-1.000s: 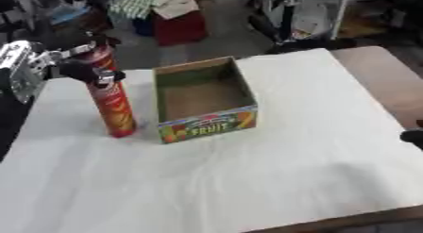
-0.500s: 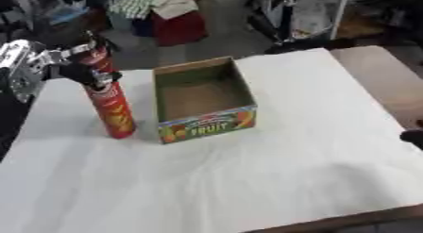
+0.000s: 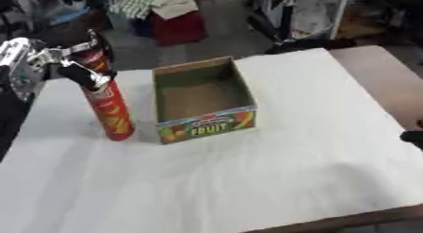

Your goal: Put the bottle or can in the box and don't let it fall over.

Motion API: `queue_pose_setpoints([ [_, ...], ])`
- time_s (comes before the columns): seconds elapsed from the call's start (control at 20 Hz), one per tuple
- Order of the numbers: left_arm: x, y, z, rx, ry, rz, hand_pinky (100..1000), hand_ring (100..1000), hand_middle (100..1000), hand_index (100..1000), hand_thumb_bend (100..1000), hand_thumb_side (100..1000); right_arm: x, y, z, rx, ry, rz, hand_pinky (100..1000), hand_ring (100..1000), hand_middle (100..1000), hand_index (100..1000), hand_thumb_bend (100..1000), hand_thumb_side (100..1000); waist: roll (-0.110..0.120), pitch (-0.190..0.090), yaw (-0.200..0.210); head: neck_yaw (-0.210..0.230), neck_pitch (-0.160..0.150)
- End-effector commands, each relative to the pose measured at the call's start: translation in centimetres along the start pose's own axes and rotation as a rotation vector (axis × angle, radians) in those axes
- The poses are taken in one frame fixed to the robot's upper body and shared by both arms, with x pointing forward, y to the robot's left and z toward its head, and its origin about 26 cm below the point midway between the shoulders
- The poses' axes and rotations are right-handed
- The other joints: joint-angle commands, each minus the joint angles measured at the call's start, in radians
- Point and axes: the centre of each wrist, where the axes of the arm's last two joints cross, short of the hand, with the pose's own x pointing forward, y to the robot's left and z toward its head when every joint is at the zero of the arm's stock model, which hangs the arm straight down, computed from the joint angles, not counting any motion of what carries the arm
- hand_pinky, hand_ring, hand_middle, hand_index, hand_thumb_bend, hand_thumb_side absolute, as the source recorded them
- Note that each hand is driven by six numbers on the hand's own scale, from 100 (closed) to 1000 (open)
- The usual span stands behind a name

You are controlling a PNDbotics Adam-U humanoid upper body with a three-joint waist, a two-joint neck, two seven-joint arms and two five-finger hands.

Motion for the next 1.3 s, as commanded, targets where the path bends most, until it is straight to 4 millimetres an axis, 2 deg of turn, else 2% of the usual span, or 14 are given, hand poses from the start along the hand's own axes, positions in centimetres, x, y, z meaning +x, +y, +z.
queue_pose_setpoints([
  [0.05,-0.9,1.1,0.9,0.020,0.025,-0.010,233,255,324,653,100,286,0.6,-0.3,-0.5,0.001,-0.026,0.006,985,819,706,889,100,670,-0.005,-0.007,0.001,0.003,-0.005],
  [0.3,-1.2,2.5,1.6,0.073,0.041,-0.011,213,240,312,648,100,291,0.6,-0.4,-0.5,-0.001,-0.026,0.004,986,818,706,890,100,674,-0.005,-0.009,-0.001,0.003,-0.005],
  [0.65,-0.9,7.2,2.5,0.266,0.072,-0.015,197,226,308,647,100,307,0.6,-0.3,-0.6,-0.001,-0.025,0.004,986,818,706,890,100,675,-0.004,-0.011,-0.004,0.002,-0.001],
  [0.8,-0.3,8.4,2.5,0.345,0.064,-0.009,192,221,303,646,100,316,0.6,-0.3,-0.5,-0.001,-0.024,0.004,986,818,706,890,100,675,-0.003,-0.013,-0.005,0.002,-0.001],
  [1.05,2.2,9.3,0.6,0.422,-0.019,-0.013,192,226,304,646,100,317,0.6,-0.2,-0.7,0.010,-0.026,0.000,986,818,706,890,100,675,-0.004,-0.014,-0.013,0.011,-0.001],
  [1.3,4.7,8.5,-1.7,0.451,-0.102,-0.009,194,229,309,651,100,335,0.8,0.1,-1.0,0.023,-0.037,-0.006,986,818,706,890,100,674,-0.005,-0.011,-0.032,0.023,-0.007],
])
